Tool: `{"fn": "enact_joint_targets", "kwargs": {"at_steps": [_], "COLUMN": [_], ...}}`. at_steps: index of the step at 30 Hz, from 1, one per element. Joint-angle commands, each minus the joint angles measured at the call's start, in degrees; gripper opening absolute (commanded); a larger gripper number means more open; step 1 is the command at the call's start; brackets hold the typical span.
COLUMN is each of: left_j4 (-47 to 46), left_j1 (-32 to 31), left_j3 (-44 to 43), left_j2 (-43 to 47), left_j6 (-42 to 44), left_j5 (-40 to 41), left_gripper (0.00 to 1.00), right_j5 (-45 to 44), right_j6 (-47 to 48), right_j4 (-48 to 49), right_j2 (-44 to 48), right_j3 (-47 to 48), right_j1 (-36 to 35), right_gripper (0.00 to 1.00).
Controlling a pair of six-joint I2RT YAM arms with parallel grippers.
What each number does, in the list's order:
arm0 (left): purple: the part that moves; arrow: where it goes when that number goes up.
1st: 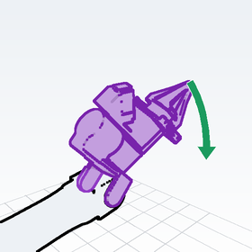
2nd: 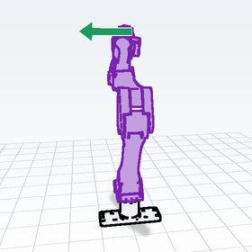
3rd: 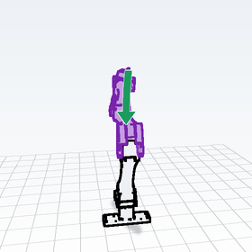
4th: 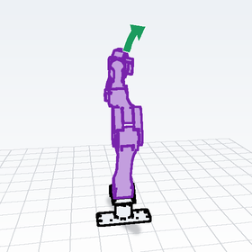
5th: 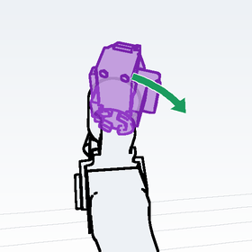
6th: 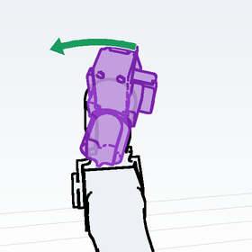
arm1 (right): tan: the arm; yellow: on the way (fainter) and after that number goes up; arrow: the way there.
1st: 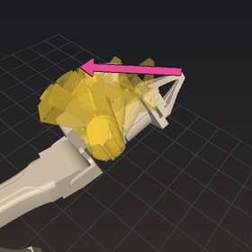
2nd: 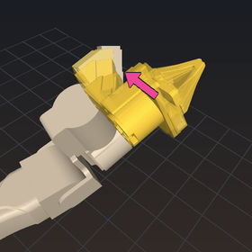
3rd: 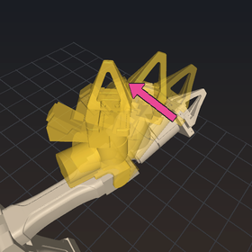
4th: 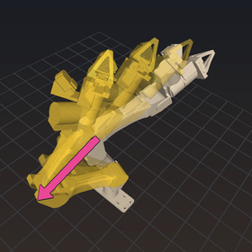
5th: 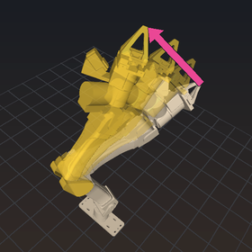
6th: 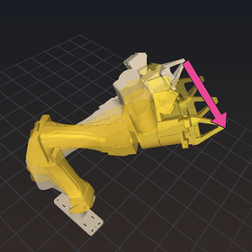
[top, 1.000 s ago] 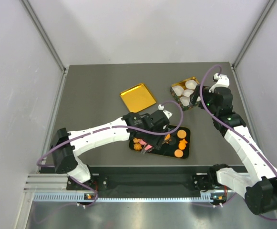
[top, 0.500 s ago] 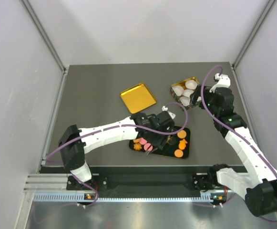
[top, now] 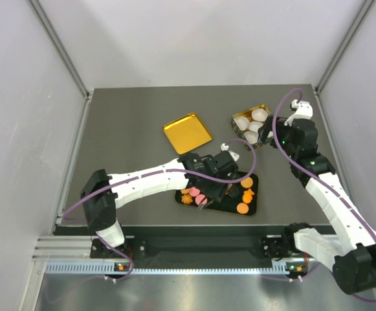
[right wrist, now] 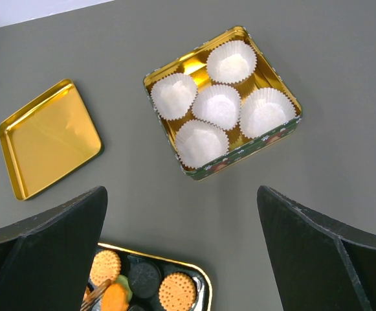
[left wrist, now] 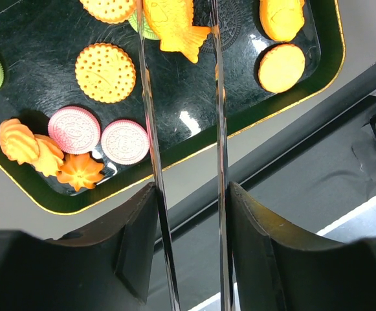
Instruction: Pack the cookies
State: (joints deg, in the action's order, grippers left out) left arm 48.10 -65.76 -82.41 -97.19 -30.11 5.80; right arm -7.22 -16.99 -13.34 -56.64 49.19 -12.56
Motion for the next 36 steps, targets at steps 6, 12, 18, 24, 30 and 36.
{"fn": "enact_joint_targets", "kwargs": {"at_steps": [6,12,18,24,30,36], "left_j4": [-1.60,-1.60,-1.34,-0.55,1.38,2.26], "left_j1": [-0.42,-0.34,-0.34,-0.42,-0.43,-0.34], "left_j3": [-1.70,-2.14,-2.40,-3.89,-6.09,-7.50], "left_j2": [-0.55,-0.28,-0.37,0.42,1.56,2.35], "left_j6": [0.14,0.31,0.49,0.66,1.28,1.89], "left_j5": [1.67,1.75,1.58,2.46,3.16,4.65], "left_gripper": [0.45,0.42,0.38,0.36,0.36,0.35], "right_j5": [0.54,0.37,0.37,0.28,0.02,-0.51], "right_j6": [0.91,0.82,0.73,0.73,0.91,0.73], "right_j4": [0.69,0.69,0.69,0.60,0.77,0.69], "right_j2": [0.39,0.30,0.30,0.22,0.13,0.22], "right_j3": [2.23,2.23,2.14,2.23,2.23,2.32], "right_j1": [0.69,0.69,0.69,0.69,0.69,0.69], "right_gripper": [1.00,1.00,0.99,1.00,1.00,1.00]}}
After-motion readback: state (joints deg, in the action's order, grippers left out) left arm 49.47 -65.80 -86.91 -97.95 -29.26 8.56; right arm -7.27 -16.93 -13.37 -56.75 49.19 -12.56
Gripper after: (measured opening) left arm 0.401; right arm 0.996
